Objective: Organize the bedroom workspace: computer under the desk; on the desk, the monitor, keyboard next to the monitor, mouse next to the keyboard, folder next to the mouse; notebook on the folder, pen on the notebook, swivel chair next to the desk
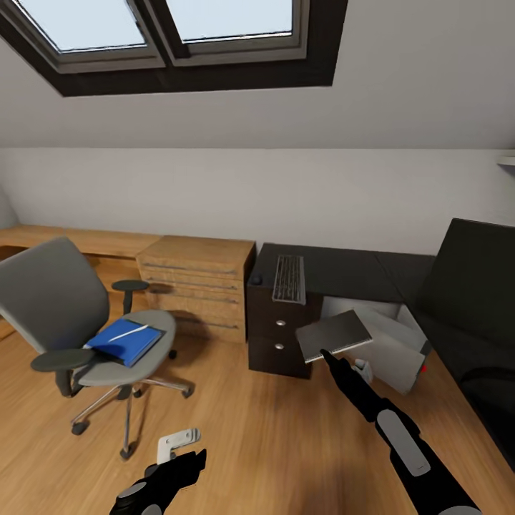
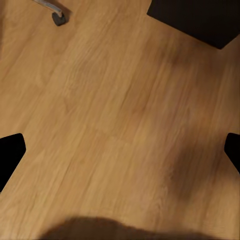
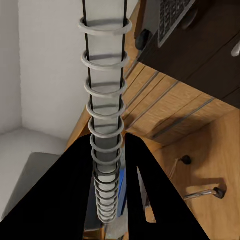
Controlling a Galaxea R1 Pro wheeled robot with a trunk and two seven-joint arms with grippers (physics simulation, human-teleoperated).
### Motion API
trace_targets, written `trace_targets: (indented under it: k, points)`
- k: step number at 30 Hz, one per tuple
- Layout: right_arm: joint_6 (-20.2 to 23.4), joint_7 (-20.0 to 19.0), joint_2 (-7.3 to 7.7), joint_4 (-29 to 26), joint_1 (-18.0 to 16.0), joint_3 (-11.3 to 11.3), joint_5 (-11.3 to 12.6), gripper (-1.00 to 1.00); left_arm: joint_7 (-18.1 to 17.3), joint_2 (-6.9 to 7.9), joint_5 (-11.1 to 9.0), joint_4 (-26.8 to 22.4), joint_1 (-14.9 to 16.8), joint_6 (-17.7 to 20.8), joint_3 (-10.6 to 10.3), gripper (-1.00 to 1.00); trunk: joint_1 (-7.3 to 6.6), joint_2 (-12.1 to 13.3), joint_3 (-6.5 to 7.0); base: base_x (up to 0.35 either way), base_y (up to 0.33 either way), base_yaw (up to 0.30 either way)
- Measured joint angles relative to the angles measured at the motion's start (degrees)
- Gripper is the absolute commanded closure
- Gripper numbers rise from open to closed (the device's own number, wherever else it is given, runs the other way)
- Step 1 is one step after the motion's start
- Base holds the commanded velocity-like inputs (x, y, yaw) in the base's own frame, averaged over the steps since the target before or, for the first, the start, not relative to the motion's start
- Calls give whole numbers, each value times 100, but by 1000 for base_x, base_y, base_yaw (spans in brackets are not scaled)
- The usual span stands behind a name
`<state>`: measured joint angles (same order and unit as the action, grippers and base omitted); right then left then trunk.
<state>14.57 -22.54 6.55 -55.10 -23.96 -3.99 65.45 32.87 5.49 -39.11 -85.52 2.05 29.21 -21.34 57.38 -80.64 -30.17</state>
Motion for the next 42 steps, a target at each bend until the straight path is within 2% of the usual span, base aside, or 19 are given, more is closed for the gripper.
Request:
trace_targets:
  k: [19, 26, 42]
  points:
    - [2, 6, 1, 8, 0, 23, 25, 100, 3, -1, 0, 0, 0, 2, 3, -100, 0, 0, 0, 321, -98, 0]
    - [4, 6, 16, 6, 0, 39, 484, 100, 3, 4, -1, 1, 0, 0, 3, -100, 0, 0, 0, 304, -176, 0]
    - [-122, 44, -8, 169, 0, 38, 795, 100, -7, 16, 11, 0, 0, -2, 4, -100, 0, 0, 0, 321, -17, 0]
